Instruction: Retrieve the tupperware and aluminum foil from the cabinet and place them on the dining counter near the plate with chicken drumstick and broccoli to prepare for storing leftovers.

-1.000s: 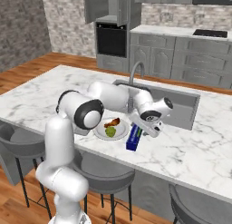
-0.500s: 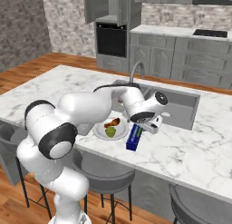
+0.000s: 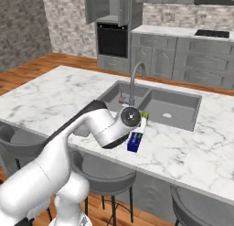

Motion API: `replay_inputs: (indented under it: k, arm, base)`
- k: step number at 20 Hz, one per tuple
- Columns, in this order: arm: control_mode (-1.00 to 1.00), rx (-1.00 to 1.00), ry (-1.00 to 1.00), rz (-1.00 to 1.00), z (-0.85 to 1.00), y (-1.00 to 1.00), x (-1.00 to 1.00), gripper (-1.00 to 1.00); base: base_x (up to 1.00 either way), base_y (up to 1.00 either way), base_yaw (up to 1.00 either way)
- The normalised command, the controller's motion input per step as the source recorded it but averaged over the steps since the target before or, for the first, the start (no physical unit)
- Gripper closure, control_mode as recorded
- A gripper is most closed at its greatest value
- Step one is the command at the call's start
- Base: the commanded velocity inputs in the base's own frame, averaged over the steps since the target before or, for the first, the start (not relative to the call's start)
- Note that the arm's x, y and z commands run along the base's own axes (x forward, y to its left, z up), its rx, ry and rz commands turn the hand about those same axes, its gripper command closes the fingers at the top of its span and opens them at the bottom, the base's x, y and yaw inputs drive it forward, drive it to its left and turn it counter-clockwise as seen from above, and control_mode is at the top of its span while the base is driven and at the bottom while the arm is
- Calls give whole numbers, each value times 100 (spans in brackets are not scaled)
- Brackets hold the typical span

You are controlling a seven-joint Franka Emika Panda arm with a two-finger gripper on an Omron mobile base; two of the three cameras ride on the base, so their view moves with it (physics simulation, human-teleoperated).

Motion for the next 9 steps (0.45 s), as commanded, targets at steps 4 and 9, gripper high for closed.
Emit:
replay_inputs:
  k: [4,9]
  arm:
    - [-100,-26,-49,0,98,44,-98,-100]
    - [-100,-19,-35,0,100,13,-68,-100]
  base:
    - [0,0,0]
    - [0,0,0]
